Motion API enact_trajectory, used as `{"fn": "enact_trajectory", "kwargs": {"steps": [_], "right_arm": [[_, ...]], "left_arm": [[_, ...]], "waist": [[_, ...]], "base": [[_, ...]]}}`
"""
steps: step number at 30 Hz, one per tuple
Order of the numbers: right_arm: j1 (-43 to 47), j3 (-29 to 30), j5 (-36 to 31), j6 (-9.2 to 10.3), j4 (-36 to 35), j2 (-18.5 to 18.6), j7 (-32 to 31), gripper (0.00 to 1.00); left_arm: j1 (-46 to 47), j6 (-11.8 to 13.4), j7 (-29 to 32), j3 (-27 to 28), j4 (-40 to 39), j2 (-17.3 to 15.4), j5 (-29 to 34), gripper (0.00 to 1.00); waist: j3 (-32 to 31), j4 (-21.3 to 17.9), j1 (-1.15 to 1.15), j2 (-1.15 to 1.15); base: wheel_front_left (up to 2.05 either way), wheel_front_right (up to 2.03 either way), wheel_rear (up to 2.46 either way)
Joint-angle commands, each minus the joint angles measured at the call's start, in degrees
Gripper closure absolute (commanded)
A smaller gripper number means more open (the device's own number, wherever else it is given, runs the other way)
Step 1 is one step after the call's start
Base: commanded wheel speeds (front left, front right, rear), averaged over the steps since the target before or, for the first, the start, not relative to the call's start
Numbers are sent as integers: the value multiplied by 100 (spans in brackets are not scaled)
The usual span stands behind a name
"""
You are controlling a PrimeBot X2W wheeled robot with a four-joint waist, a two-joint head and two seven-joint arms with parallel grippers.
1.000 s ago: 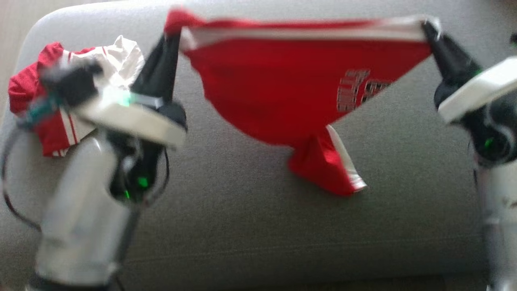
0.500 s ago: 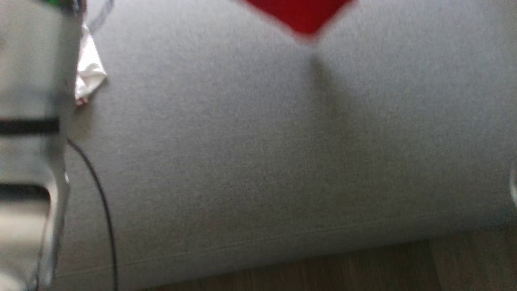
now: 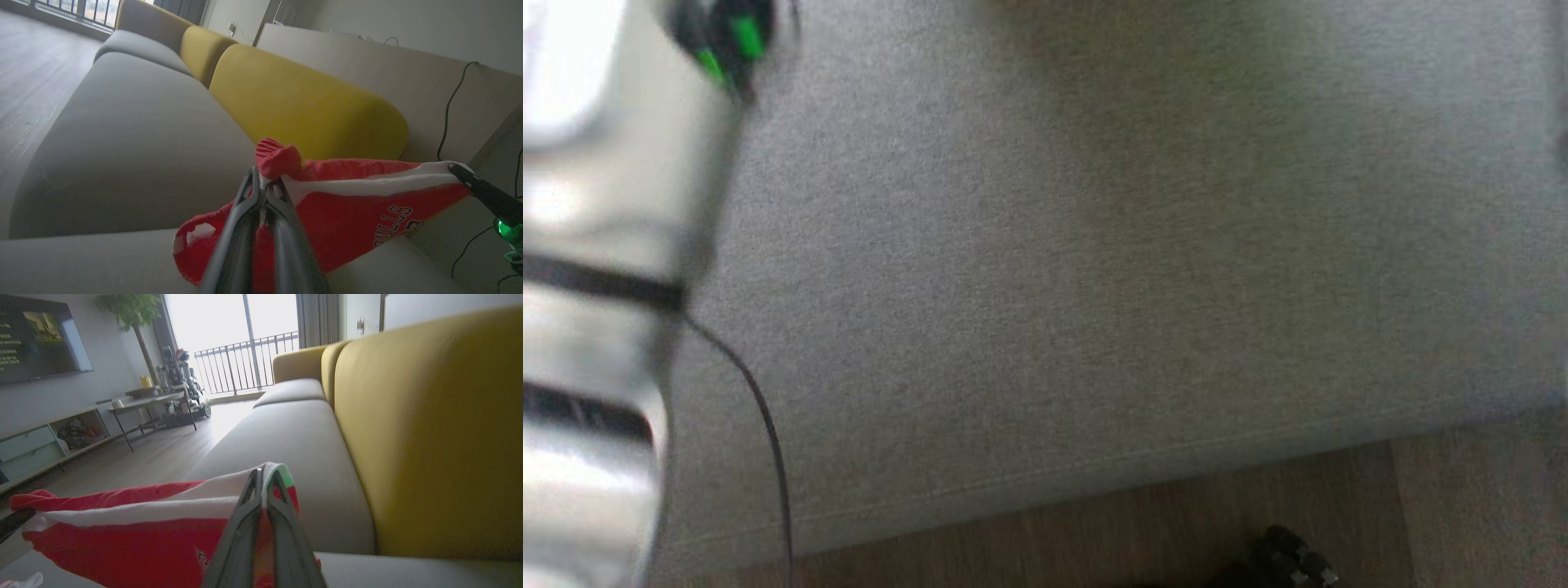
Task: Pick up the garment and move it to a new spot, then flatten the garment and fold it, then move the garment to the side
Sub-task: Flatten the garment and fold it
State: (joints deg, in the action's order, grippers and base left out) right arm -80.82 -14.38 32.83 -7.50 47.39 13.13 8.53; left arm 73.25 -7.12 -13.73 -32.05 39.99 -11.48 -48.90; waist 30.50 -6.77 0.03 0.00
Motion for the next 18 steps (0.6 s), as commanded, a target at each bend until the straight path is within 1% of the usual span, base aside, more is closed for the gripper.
{"fn": "enact_trajectory", "kwargs": {"steps": [1,5,7,9,11,13,14,16,18], "right_arm": [[620,-136,131,1,-151,71,-57,100],[1616,-234,224,1,-179,344,-185,100],[2144,-234,240,1,-307,426,-278,100],[2688,-168,241,1,-540,516,-364,100],[3257,-52,221,1,-873,589,-478,100],[3829,137,182,1,-1296,645,-613,100],[3829,137,182,1,-1296,645,-613,100],[4411,366,102,1,-1778,677,-789,100],[4997,655,3,1,-2280,650,-1003,100]], "left_arm": [[-392,-35,-59,-197,-271,-313,-194,100],[-1470,-35,-93,-764,-637,-498,-639,100],[-2000,-35,-108,-959,-854,-600,-798,100],[-2469,-35,-118,-1119,-1077,-705,-827,100],[-2897,-36,-123,-1126,-1305,-776,-780,100],[-3269,-36,-124,-1060,-1530,-847,-603,100],[-3269,-36,-124,-1060,-1530,-847,-603,100],[-3618,-27,-125,-966,-1715,-907,-383,100],[-3966,54,-125,-862,-1903,-941,-163,100]], "waist": [[110,90,-3,0],[-135,171,-3,0],[-303,197,-3,0],[-479,224,-3,0],[-662,241,-3,0],[-823,250,-3,0],[-823,250,-3,0],[-968,246,-3,0],[-1105,230,-3,0]], "base": [[0,0,0],[0,0,0],[0,0,0],[0,0,0],[0,0,0],[0,0,0],[0,0,0],[0,0,0],[0,0,0]]}}
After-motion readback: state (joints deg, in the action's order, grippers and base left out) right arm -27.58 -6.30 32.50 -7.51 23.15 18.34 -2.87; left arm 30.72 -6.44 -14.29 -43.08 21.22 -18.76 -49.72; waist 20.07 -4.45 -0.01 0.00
